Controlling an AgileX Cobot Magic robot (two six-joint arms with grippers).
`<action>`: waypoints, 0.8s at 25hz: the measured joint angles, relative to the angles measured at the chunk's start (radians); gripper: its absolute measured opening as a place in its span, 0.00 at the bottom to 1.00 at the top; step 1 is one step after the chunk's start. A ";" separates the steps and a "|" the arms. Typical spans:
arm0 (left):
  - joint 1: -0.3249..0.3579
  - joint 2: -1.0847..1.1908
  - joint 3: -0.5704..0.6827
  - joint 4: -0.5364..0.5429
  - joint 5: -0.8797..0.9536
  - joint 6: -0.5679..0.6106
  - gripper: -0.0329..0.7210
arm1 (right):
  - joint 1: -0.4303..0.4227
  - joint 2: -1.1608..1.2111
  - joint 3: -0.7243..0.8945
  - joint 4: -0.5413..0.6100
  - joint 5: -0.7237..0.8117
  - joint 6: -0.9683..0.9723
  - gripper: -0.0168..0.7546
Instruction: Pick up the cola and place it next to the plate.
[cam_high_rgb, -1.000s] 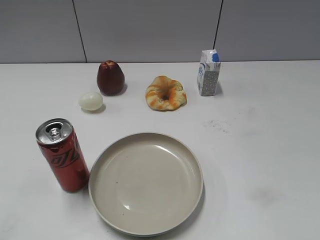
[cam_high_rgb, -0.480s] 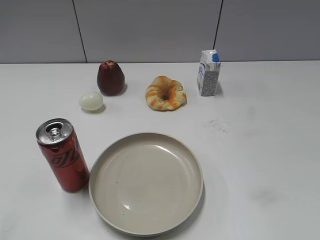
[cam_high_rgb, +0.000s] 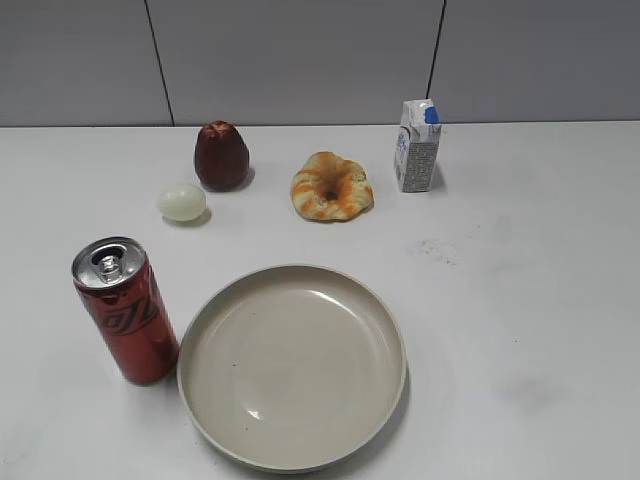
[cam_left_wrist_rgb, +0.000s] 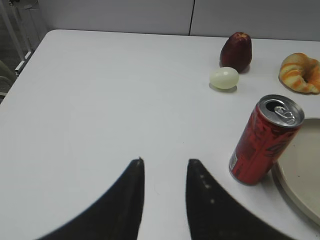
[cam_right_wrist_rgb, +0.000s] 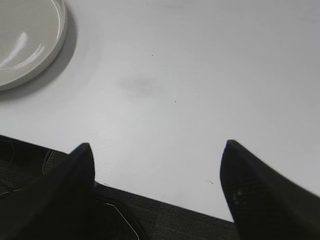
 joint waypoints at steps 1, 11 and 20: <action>0.000 0.000 0.000 0.000 0.000 0.000 0.35 | 0.000 -0.001 0.000 0.000 0.000 0.000 0.79; 0.000 0.000 0.000 0.000 0.000 0.000 0.35 | -0.141 -0.177 0.000 -0.001 -0.002 -0.001 0.79; 0.000 0.000 0.000 0.000 0.000 0.000 0.35 | -0.256 -0.305 0.000 -0.003 -0.002 -0.003 0.78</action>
